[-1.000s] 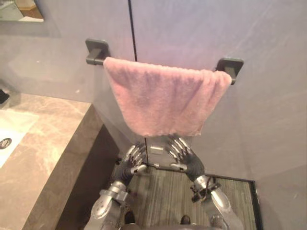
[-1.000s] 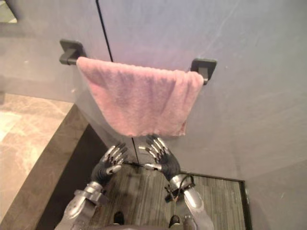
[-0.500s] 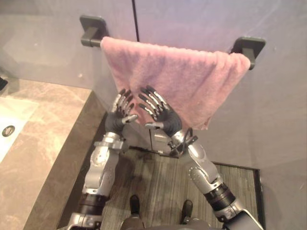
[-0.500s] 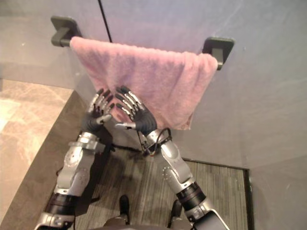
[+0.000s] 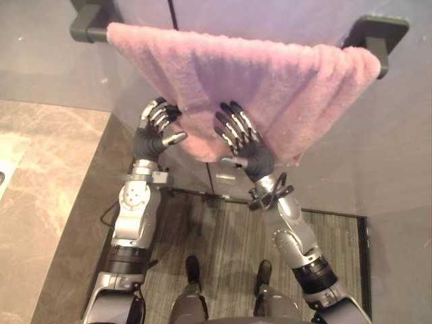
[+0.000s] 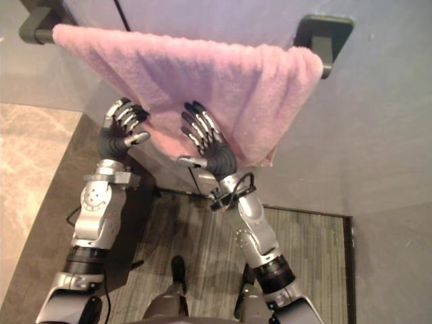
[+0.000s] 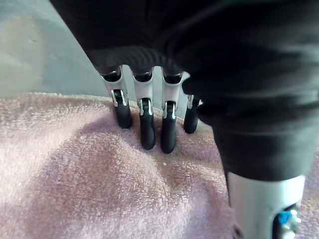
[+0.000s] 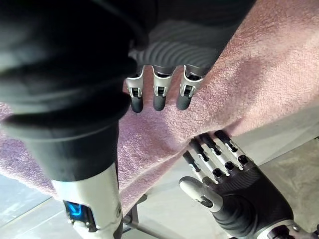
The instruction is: Organize washtable
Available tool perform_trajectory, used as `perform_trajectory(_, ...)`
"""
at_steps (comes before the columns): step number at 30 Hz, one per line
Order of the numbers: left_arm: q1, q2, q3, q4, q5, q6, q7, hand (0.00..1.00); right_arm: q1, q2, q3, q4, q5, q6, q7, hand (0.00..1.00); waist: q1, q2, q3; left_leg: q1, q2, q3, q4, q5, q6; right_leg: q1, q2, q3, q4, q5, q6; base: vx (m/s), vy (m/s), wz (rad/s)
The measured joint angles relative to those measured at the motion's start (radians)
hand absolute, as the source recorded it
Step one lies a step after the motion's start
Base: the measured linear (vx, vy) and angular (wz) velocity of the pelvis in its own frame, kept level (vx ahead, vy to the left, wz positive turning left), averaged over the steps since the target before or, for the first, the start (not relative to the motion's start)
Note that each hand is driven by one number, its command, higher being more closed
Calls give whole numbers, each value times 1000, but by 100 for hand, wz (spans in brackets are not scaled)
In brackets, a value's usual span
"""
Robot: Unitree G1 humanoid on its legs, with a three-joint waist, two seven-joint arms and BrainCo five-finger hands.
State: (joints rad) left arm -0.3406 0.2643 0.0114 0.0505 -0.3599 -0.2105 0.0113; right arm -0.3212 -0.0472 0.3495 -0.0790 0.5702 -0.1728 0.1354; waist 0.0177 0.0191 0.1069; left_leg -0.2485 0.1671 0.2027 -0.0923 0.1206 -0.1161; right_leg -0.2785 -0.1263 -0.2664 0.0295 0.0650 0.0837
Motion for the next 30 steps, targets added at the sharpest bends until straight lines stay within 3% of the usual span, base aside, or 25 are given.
perform_trajectory(12,32,-28,35,0,64,-4,2,0,82,10,-20,0,54,2,26,0,-2,0,10,7,0,9,0,0,0,0,0,14,1,0,0,-1,1,-1)
perform_trajectory(17,174,-78,38,28,126,-1,-12,0,197,-3,-21,52,99,16,70,0,-2,-1,10,28,0,11,0,-1,0,25,1,18,-9,0,0,2,5,1)
perform_trajectory(21,337,-128,43,152,192,18,-26,0,360,-21,-101,225,-22,65,90,0,-1,-3,9,73,4,4,0,-8,-5,88,9,12,-36,0,0,5,8,5)
perform_trajectory(24,432,-147,48,303,242,29,-35,0,432,-16,-239,441,-65,74,89,0,-2,-6,6,115,5,4,0,-11,-7,127,11,12,-38,-1,1,-14,8,0)
perform_trajectory(27,493,-181,108,495,311,33,-35,0,476,-15,-377,660,-82,74,86,0,-3,-18,-8,155,4,6,0,-13,-7,170,11,15,-44,-4,4,-56,25,-1)
perform_trajectory(30,545,-224,243,704,378,36,-31,0,539,-13,-510,861,-187,74,77,0,-3,-31,-33,197,4,7,-1,-18,-10,213,11,16,-49,-16,11,-50,17,0)
